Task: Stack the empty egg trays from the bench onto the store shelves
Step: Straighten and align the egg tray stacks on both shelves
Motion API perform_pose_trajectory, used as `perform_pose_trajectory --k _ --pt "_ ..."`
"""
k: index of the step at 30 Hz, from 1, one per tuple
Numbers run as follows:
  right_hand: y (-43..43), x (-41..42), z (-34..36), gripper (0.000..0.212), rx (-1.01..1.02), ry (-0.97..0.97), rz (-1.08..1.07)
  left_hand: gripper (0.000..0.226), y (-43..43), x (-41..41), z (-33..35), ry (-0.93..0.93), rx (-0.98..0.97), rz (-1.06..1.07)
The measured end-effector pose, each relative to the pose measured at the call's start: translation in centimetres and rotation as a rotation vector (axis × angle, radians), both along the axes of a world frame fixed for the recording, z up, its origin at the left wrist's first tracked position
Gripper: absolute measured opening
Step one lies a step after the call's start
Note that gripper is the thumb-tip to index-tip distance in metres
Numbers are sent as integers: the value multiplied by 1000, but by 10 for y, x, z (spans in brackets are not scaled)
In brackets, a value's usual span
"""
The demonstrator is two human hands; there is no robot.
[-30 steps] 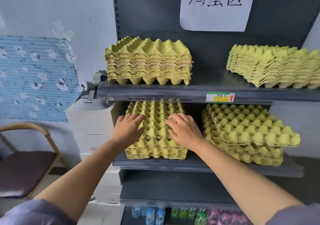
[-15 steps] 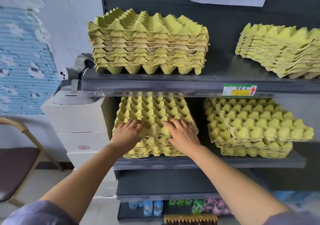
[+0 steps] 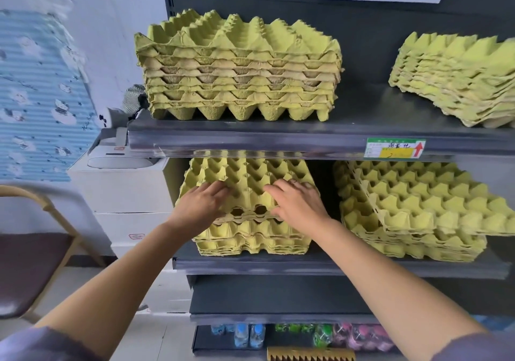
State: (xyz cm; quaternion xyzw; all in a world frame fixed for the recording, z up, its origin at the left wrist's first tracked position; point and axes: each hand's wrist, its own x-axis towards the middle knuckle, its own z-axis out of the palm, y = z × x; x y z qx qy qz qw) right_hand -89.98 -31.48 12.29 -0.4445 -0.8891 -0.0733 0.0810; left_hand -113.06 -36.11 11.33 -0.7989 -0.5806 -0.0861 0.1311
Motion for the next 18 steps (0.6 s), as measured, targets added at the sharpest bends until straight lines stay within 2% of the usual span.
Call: perform_pose_trajectory --k 6,12,18 --pt "2 -1 11 57 64 20 0 56 0 2 7 -22 44 6" --pt "-1 9 14 53 67 72 -25 60 1 7 15 41 124 -48" --pt "-8 13 13 52 100 74 -21 64 -1 7 12 52 108 -71"
